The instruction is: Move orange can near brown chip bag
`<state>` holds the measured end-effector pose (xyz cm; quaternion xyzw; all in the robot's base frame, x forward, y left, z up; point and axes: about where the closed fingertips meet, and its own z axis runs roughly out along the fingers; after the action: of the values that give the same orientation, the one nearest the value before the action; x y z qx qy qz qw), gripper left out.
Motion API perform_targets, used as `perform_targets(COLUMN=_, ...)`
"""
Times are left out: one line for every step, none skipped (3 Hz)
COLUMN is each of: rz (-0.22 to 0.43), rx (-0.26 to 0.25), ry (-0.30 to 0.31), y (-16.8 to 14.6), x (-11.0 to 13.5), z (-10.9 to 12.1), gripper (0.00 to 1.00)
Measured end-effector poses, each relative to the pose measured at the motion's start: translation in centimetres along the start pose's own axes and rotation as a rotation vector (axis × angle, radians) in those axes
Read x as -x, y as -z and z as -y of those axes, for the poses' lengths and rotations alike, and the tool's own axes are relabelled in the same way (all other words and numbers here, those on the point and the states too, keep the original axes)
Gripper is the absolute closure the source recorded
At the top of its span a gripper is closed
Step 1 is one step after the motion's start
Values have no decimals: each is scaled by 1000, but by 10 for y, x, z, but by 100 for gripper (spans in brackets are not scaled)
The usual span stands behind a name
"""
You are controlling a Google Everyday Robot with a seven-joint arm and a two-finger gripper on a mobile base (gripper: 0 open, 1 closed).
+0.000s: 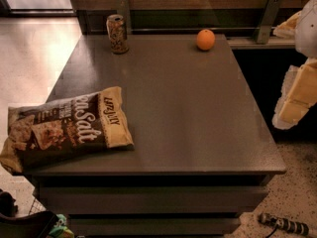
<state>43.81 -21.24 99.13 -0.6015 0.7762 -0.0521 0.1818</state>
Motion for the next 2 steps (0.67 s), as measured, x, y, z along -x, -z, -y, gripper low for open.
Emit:
perform_targets(rz=0, rx=0, ry=0, y=0, x=0, z=0, gripper=0)
perform_targets(rz=3, rx=-19, ry=-20, y=2, x=-5, z=9, gripper=0)
